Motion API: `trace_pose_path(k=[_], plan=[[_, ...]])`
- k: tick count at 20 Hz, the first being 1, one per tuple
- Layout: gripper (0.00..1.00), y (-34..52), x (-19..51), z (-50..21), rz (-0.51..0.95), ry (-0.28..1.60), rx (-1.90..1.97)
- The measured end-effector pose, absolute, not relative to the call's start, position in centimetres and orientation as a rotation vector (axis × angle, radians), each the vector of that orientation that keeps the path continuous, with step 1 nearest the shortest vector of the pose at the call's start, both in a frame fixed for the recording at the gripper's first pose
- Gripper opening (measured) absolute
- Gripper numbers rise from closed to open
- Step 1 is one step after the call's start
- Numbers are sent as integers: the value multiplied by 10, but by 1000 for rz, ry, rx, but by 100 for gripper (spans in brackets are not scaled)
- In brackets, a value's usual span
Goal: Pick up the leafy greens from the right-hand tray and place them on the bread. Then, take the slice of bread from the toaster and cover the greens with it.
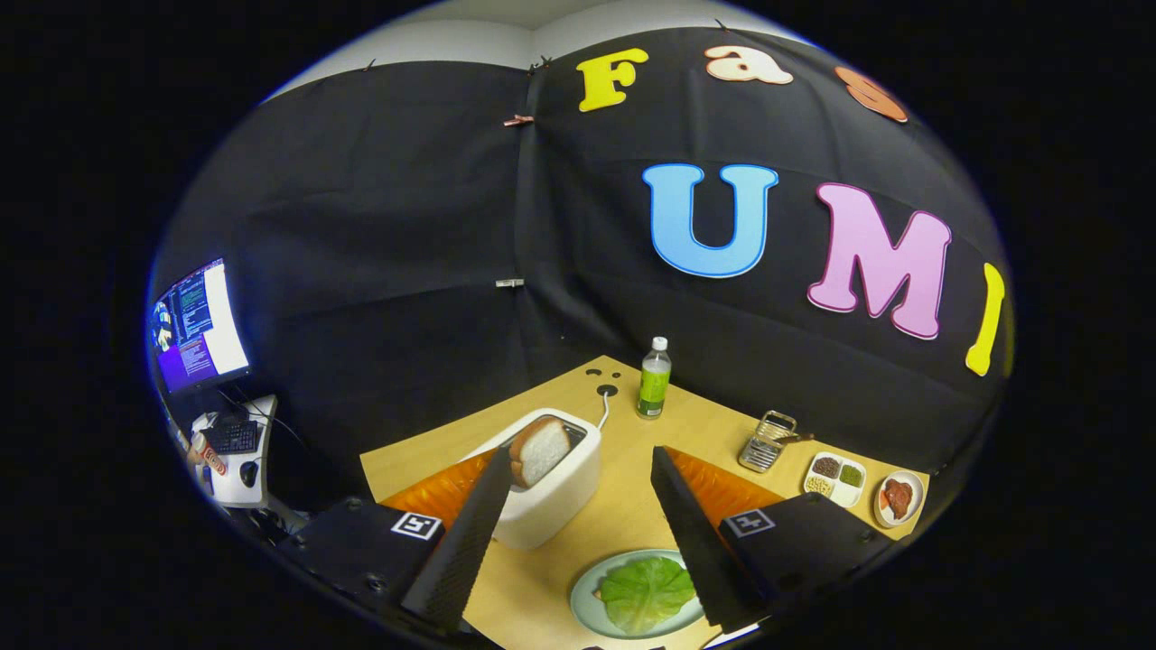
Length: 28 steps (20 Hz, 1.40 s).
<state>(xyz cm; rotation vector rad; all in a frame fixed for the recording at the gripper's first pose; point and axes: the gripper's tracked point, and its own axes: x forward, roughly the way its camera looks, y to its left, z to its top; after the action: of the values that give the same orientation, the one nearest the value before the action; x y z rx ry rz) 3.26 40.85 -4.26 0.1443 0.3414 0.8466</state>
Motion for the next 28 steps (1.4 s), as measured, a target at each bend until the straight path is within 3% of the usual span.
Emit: trace_pose_path(k=[8, 10, 19, 25, 28], plan=[[97, 502, 49, -70, 791, 483, 270], [91, 521, 53, -89, 780, 542, 299], [88, 574, 92, -160, 695, 727, 345], [49, 567, 106, -178, 604, 775, 347], [21, 564, 105, -179, 584, 791, 354]])
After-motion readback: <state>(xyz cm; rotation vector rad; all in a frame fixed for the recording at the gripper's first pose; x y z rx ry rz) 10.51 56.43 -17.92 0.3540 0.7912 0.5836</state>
